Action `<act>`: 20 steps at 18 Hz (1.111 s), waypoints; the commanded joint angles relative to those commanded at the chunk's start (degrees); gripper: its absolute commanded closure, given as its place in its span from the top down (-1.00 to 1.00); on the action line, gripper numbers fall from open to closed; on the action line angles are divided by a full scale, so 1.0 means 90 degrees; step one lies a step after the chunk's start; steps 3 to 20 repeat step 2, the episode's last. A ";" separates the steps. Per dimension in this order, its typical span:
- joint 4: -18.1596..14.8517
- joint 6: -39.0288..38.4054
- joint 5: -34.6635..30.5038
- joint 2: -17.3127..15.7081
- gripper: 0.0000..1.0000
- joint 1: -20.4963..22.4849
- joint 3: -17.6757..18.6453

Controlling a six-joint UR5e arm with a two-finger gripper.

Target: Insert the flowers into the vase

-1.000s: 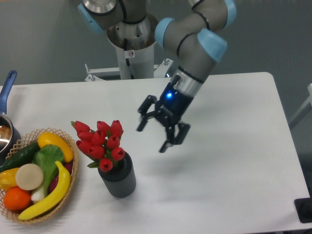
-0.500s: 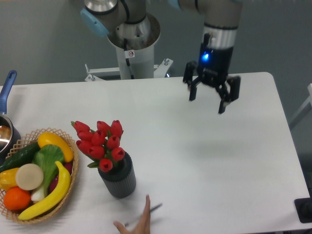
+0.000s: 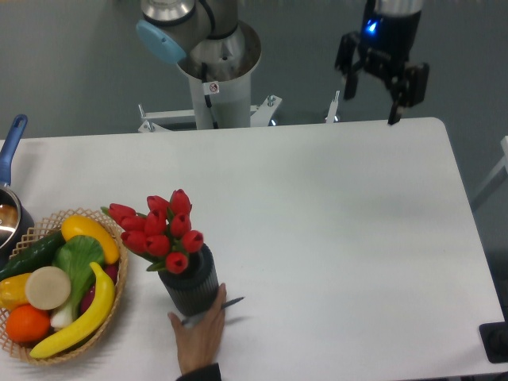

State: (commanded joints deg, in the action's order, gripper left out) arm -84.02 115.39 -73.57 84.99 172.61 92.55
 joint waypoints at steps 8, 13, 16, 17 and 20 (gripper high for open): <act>-0.0040 0.0070 0.0000 -0.0020 1.00 0.0030 0.0000; -0.0040 0.0070 0.0000 -0.0020 1.00 0.0030 0.0000; -0.0040 0.0070 0.0000 -0.0020 1.00 0.0030 0.0000; -0.0040 0.0070 0.0000 -0.0020 1.00 0.0030 0.0000; -0.0040 0.0070 0.0000 -0.0020 1.00 0.0030 0.0000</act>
